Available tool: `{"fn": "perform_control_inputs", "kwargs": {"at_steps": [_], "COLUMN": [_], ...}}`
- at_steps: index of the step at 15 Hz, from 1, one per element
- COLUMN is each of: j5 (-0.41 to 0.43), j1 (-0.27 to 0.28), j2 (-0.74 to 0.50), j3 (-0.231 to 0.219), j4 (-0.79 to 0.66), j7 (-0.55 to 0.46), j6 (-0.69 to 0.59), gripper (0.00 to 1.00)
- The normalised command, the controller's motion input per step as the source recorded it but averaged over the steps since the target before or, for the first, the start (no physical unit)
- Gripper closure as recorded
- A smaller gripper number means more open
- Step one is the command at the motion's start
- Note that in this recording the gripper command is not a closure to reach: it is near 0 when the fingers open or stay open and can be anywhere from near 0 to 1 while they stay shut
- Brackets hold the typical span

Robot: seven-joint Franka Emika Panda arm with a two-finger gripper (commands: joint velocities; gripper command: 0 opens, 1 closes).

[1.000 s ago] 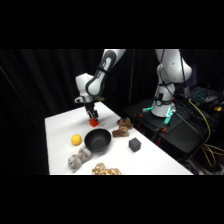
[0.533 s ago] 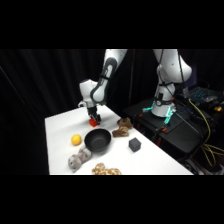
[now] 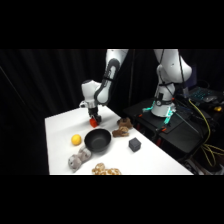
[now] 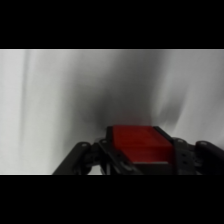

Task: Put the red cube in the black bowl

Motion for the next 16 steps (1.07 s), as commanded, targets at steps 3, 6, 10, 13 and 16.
{"fn": "perform_control_inputs", "kwargs": {"at_steps": [3, 6, 10, 13, 16], "j5": [-0.291, -0.273, -0.111, 0.124, 0.301], "j1": [0.292, 0.296, 0.21, 0.149, 0.124], "j2": [-0.63, -0.72, -0.46, -0.05, 0.17], "j3": [-0.186, -0.151, -0.049, 0.055, 0.123], "j4": [-0.48, -0.34, 0.02, 0.32, 0.4], "j7": [0.37, 0.43, 0.3, 0.18, 0.1], "j6": [-0.05, -0.38, -0.51, -0.4, -0.29], "gripper": [1.0, 1.0, 1.0, 1.0, 1.0]}}
